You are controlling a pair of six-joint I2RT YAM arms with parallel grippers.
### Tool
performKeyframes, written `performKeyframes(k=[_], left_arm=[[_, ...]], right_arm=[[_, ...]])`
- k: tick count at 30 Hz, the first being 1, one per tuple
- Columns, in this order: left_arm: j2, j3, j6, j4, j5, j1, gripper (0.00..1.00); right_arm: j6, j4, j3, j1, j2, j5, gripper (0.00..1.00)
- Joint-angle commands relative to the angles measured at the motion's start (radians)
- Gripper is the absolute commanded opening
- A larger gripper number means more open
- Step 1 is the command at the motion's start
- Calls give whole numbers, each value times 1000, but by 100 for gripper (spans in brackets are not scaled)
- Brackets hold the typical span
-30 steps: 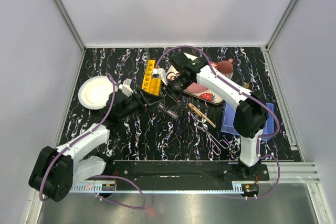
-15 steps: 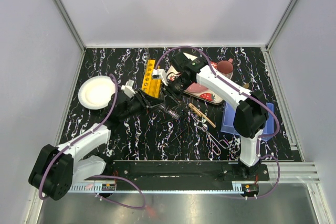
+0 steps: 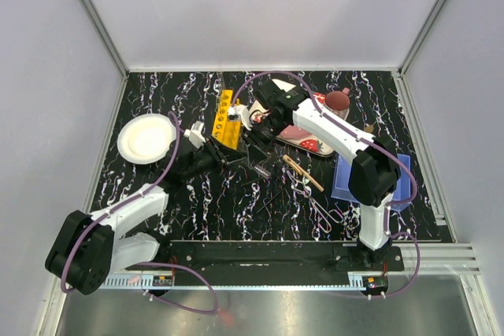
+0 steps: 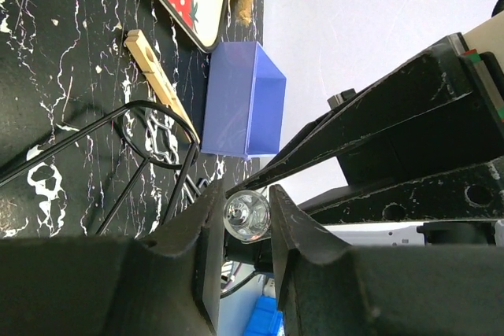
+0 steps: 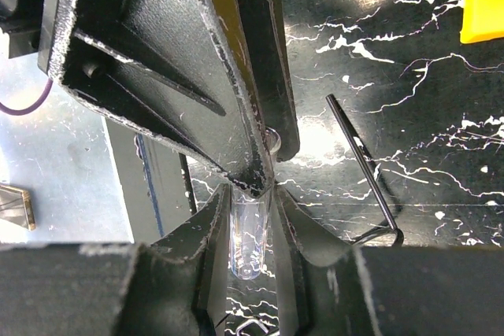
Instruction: Organize the chemistry lab equipment
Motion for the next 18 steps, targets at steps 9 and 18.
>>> performKeyframes(k=[9,18], left_arm=[[-127,157,272,-350,-131,30,19],[-118,423,555,-708,-255,178,19]], right_arm=[[-89,-84,94,5,-70,152,87],[-99,-37,-31,-211,-290,55,100]])
